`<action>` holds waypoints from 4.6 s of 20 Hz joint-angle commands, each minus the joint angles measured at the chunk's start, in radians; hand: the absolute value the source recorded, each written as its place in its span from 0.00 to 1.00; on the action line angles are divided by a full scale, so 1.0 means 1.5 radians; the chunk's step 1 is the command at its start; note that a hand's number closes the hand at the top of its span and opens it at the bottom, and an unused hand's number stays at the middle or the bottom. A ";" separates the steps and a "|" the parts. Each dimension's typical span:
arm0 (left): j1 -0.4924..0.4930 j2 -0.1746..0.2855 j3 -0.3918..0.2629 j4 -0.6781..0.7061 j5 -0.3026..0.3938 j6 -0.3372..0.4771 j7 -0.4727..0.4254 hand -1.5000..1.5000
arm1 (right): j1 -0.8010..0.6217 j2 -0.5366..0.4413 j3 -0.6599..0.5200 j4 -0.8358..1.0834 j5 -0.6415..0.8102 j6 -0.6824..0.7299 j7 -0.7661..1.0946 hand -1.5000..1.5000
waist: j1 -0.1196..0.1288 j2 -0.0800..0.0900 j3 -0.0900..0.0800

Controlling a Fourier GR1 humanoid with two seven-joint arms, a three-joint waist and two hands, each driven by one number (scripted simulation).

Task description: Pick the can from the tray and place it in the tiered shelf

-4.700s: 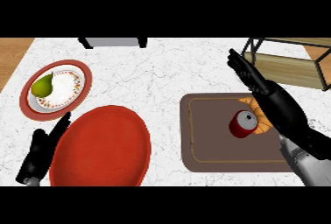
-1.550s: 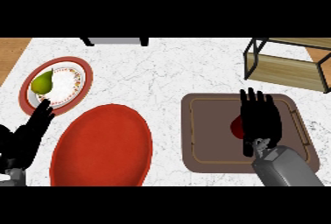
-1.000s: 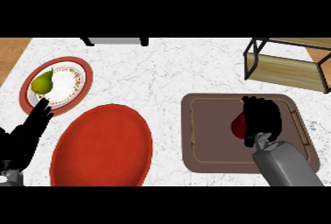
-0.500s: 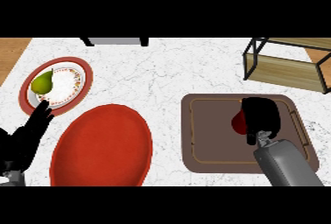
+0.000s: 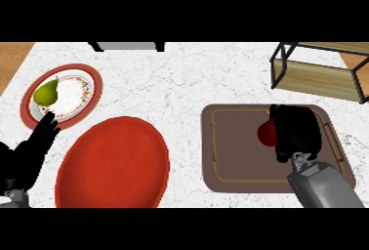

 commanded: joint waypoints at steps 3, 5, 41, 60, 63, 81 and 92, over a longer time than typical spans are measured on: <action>0.009 -0.004 0.002 -0.002 -0.005 0.003 -0.005 0.50 | 0.026 -0.074 -0.124 -0.035 -0.163 -0.072 -0.209 1.00 | -0.004 0.002 0.002; -0.008 -0.007 -0.002 -0.013 -0.004 0.008 0.012 0.50 | 0.020 -0.086 -0.169 -0.008 -0.244 -0.069 -0.298 1.00 | -0.004 0.003 0.003; 0.008 -0.029 0.001 -0.028 -0.027 -0.015 0.009 0.50 | -0.313 -0.445 -0.544 0.103 -0.652 0.145 -0.144 1.00 | 0.015 0.004 0.000; 0.021 -0.034 0.015 -0.037 -0.028 -0.031 0.009 0.50 | -0.454 -0.426 -0.393 0.479 -0.460 -0.075 -0.333 1.00 | 0.021 0.006 0.001; -0.026 -0.047 0.004 0.003 -0.055 -0.008 -0.004 0.50 | -0.475 -0.382 -0.393 0.542 -0.456 -0.127 -0.358 1.00 | 0.018 0.007 0.001; -0.025 -0.048 0.006 -0.021 -0.051 -0.015 0.019 0.50 | -0.582 -0.416 -0.423 0.847 -0.402 -0.239 -0.482 0.00 | 0.030 0.011 0.002; -0.034 -0.038 0.022 0.015 -0.056 -0.018 -0.003 0.50 | -0.631 -0.471 -0.537 0.909 -0.521 -0.110 -0.456 0.00 | 0.019 0.010 0.001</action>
